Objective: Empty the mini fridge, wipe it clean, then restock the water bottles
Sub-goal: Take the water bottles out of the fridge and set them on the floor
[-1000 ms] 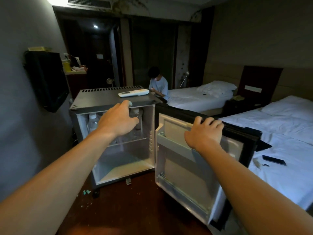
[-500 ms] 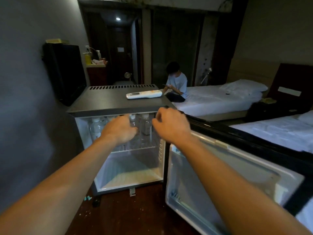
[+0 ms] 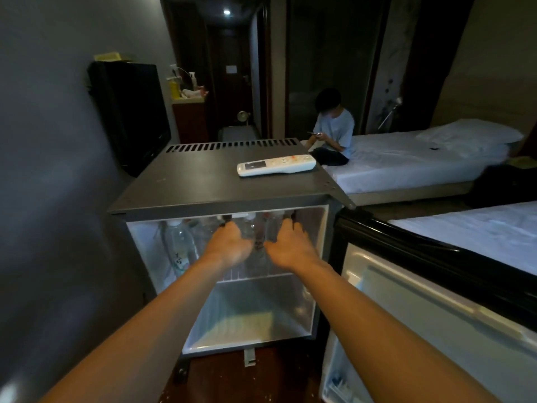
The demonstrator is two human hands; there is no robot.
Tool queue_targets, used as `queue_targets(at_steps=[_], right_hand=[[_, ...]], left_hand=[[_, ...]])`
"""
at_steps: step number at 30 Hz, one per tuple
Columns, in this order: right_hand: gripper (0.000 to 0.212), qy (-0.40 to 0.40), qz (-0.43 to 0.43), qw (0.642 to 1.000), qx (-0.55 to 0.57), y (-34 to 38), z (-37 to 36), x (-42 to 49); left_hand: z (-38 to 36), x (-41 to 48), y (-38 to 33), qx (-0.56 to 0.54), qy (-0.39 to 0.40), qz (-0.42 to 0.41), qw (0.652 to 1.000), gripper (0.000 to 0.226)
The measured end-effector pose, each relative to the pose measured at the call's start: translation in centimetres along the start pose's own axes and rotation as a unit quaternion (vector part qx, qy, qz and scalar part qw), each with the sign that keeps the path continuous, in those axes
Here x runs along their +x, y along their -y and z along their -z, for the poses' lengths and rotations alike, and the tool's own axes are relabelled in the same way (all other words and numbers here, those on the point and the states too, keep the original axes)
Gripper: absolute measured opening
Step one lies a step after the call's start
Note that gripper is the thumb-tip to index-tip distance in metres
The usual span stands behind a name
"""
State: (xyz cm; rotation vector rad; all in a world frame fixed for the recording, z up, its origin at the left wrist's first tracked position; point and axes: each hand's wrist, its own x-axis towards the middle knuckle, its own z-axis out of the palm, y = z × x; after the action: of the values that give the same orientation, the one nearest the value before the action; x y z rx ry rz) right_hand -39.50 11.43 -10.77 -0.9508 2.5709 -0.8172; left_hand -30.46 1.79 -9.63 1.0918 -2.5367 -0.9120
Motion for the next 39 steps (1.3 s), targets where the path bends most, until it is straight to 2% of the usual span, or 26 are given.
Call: queue_targets(at_steps=[2, 6, 9, 13, 17, 18, 21, 28, 31, 33, 36, 39], right_hand=[[0.066, -0.020, -0.005, 1.000, 0.009, 0.2, -0.4, 1.9], [0.042, -0.055, -0.018, 0.998, 0.040, 0.3, -1.8, 4.4], [0.037, -0.092, -0.045, 0.995, 0.005, 0.0, -2.3, 4.6], [0.034, -0.115, -0.017, 0.993, -0.012, 0.0, -2.1, 3.1], [0.035, -0.123, 0.034, 0.988, -0.083, 1.2, -1.6, -0.1], [0.037, -0.116, 0.049, 0.986, -0.108, 1.4, -1.6, -0.9], [0.038, -0.091, 0.083, 0.980, -0.155, 2.0, -2.5, -2.9], [0.049, 0.046, 0.014, 0.995, -0.090, 3.6, -8.9, -6.2], [0.046, 0.098, 0.031, 0.991, -0.079, 4.6, -13.0, -7.6], [0.039, 0.127, 0.056, 0.986, -0.089, 5.2, -15.6, -8.4], [0.034, 0.142, 0.072, 0.983, -0.092, 5.7, -19.7, -9.4], [0.034, 0.150, 0.076, 0.982, -0.085, 5.9, -23.8, -10.0]], left_hand=[[-0.6, 1.9, 0.3, 0.000, -0.007, 0.007, 1.000, 0.018], [-2.3, 4.8, 1.1, -0.029, -0.012, 0.018, 0.999, 0.037], [-3.3, 5.4, 1.9, -0.038, -0.061, 0.005, 0.997, 0.049], [-4.0, 3.5, 3.2, -0.091, -0.145, -0.034, 0.985, 0.045], [-2.7, 0.8, 4.8, -0.055, -0.179, -0.078, 0.979, 0.033], [-2.2, 0.2, 5.3, -0.032, -0.176, -0.083, 0.980, 0.029], [-0.4, -1.7, 6.5, 0.034, -0.146, -0.076, 0.986, 0.035], [2.8, -6.8, 11.8, 0.132, -0.015, -0.010, 0.991, 0.038], [3.4, -9.2, 15.7, 0.144, -0.005, 0.048, 0.988, 0.042], [3.6, -10.6, 18.5, 0.154, -0.004, 0.075, 0.985, 0.035], [3.5, -12.2, 22.6, 0.157, -0.012, 0.108, 0.982, 0.027], [2.8, -13.3, 26.5, 0.154, -0.023, 0.133, 0.979, 0.028]])
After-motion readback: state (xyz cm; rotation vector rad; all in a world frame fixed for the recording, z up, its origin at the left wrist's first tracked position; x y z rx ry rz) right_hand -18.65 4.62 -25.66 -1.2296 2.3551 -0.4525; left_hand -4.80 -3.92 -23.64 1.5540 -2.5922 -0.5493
